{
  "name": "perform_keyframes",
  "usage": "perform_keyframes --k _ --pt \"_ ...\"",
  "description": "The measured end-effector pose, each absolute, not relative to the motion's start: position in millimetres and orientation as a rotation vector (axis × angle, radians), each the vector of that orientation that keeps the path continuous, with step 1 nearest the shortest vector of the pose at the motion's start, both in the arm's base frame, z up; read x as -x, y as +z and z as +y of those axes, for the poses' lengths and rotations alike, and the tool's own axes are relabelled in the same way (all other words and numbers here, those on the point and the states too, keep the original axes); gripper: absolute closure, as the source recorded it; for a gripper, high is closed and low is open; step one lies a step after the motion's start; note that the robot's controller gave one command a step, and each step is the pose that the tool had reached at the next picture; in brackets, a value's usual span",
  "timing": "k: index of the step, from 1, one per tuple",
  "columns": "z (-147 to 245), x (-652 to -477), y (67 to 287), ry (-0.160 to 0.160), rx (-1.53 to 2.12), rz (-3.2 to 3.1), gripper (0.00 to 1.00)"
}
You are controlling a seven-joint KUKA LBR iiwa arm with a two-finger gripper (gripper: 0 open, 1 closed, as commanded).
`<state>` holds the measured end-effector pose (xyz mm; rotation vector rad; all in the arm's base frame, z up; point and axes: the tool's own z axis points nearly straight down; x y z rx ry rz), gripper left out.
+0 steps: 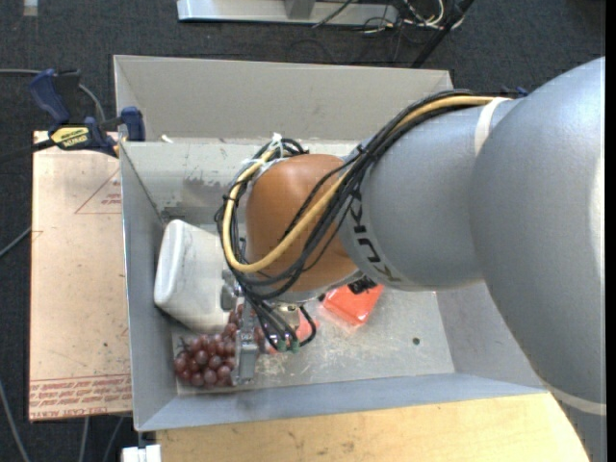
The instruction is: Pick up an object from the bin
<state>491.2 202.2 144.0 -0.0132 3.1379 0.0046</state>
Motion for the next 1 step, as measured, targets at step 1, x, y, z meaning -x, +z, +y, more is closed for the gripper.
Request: perform_keyframes --k 1 --pt "222.4 -515.0 93.2 -0.002 0.246 3.131 0.0"
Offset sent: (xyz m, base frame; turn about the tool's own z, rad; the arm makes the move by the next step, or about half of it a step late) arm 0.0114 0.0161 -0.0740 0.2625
